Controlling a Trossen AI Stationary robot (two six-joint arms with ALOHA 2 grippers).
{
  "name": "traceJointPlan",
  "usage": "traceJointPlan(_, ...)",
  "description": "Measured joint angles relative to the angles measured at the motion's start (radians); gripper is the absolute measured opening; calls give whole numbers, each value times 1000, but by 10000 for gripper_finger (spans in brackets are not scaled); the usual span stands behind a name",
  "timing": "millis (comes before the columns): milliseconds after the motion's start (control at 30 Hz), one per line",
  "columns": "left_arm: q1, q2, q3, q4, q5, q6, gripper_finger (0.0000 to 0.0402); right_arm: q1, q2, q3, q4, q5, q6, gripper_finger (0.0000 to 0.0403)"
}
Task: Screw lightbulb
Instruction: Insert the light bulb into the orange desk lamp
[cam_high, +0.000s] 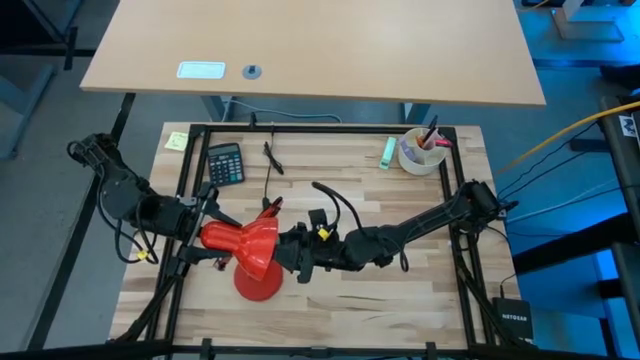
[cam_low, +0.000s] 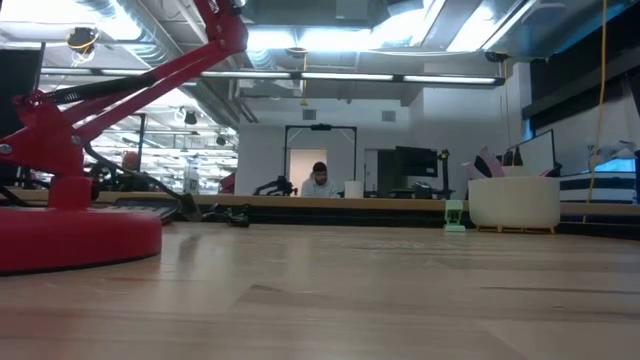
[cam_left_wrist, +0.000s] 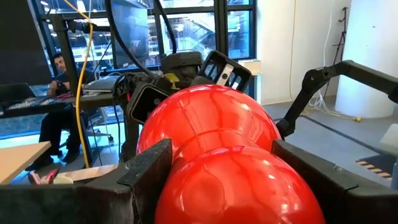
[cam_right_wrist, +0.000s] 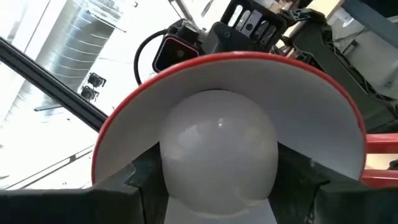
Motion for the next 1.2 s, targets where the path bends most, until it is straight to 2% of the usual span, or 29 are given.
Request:
traceJointPlan(167, -1, 0, 0, 1, -1, -7, 251, 1, 3, -1, 48, 14, -74, 224)
traceJointPlan(400, -1, 2, -1, 8, 3, -11, 252, 3, 4, 1, 0, -9, -139, 307)
traceJointPlan(600, 0, 4, -1, 14, -3, -24, 252, -11, -11, -1, -35, -140, -292, 357)
traceJointPlan(667, 0, 4, -2, 17, -4, -22, 252, -10, -37, -1, -72, -181, -296, 362)
traceJointPlan(967, -4, -14, -2, 13, -1, -28, 253, -7, -93, 0, -269, -197, -404, 360)
traceJointPlan(1200, -17, -31, -3, 6, -6, -31, 253, 12, -156, 1, -509, -127, -519, 360)
